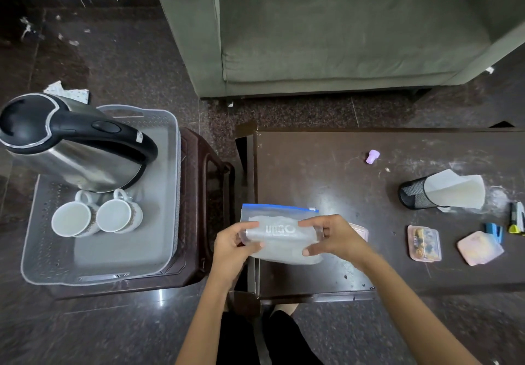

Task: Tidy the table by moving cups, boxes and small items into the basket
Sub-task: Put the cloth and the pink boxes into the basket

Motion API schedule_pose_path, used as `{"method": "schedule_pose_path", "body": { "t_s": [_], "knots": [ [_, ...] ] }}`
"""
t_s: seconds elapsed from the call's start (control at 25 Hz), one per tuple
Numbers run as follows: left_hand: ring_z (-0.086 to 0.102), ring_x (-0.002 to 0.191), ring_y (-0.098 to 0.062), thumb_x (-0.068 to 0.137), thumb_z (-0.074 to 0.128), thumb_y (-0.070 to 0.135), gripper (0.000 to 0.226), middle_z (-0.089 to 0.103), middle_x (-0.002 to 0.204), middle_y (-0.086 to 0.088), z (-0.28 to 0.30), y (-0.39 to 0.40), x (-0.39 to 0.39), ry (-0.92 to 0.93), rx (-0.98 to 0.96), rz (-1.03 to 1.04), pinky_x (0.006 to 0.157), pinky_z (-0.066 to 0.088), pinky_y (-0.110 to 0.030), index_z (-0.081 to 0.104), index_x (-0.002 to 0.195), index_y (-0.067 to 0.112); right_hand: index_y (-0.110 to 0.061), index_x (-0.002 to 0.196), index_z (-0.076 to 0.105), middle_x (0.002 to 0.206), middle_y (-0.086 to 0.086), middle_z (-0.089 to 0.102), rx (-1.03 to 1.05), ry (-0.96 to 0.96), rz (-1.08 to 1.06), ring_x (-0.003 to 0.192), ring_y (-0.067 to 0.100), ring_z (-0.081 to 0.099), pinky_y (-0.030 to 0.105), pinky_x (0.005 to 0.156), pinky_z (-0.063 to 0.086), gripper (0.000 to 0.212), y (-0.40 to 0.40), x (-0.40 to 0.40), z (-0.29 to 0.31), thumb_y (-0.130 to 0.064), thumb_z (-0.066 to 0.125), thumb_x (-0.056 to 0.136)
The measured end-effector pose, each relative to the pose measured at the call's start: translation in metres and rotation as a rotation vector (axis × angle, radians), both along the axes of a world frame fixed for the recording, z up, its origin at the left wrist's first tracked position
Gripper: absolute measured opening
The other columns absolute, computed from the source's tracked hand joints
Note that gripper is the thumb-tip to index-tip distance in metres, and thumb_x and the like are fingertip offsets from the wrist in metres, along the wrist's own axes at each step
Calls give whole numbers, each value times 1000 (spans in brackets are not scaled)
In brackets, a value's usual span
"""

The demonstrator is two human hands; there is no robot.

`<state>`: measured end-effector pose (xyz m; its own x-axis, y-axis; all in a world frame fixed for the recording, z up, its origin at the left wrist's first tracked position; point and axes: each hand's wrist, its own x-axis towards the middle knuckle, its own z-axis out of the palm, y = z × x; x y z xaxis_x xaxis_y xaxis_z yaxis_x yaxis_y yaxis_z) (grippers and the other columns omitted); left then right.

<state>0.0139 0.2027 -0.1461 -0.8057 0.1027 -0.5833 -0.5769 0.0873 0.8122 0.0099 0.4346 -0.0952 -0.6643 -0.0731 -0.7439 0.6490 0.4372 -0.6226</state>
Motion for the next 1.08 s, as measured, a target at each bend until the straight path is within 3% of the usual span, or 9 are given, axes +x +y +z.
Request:
{"method": "schedule_pose_path", "body": {
  "t_s": [0.16,0.32,0.44,0.52,0.68,0.8,0.88,0.96,1.08],
  "knots": [
    [58,86,-6,71,77,1,35,62,95,2,9,-1,-5,162,-385,-250,72,41,-2,72,104,12,-12,107,70,60,-11,43,183,133,18,55,6,39,9,48,32,51,-14,2,-9,-2,86,60],
    [52,90,-17,80,71,8,16,52,87,3,10,-4,-10,291,-547,-395,77,42,-23,75,93,16,-15,88,77,74,-3,55,403,291,58,75,18,55,8,60,36,21,-15,4,-23,-13,83,68],
    [42,100,-11,83,69,13,11,47,110,7,13,-10,-11,349,-556,-395,84,37,-22,74,91,16,-14,84,76,115,0,55,530,390,160,109,17,52,19,85,41,12,-12,6,-23,-18,79,73],
    [42,99,-10,83,66,9,15,55,112,11,14,-11,-12,407,-521,-432,85,41,-25,75,92,18,-16,92,70,123,0,58,550,451,301,111,20,54,30,96,44,17,-15,5,-14,-19,75,76],
    [45,90,-10,83,62,2,28,67,94,11,20,-4,-16,505,-454,-509,77,44,-24,75,96,22,-32,134,40,113,1,66,610,256,762,103,29,59,35,80,48,63,-41,-8,4,-34,69,78],
    [48,93,-7,83,62,5,27,65,95,13,30,1,-19,533,-419,-451,78,42,-20,72,97,26,-26,116,57,104,8,67,669,232,832,101,32,61,32,72,42,31,-56,-23,12,-24,61,86],
    [48,106,-4,84,63,6,37,60,111,13,38,-4,-20,507,-425,-309,90,43,-20,62,115,26,-18,102,61,100,10,67,693,252,728,98,33,61,31,69,40,15,-63,-33,20,-19,59,87],
    [44,119,-5,85,63,7,52,52,128,9,46,-16,-22,486,-431,-165,102,37,-22,49,133,22,-14,106,61,101,11,68,605,264,456,99,32,61,32,73,44,20,-74,-45,27,-16,61,86],
    [46,121,-10,87,61,7,51,51,129,9,57,-44,-25,438,-419,-12,105,39,-30,46,135,20,-11,119,57,111,7,66,211,225,-51,103,26,61,37,88,51,37,-112,-74,45,-7,64,82]
  ]
}}
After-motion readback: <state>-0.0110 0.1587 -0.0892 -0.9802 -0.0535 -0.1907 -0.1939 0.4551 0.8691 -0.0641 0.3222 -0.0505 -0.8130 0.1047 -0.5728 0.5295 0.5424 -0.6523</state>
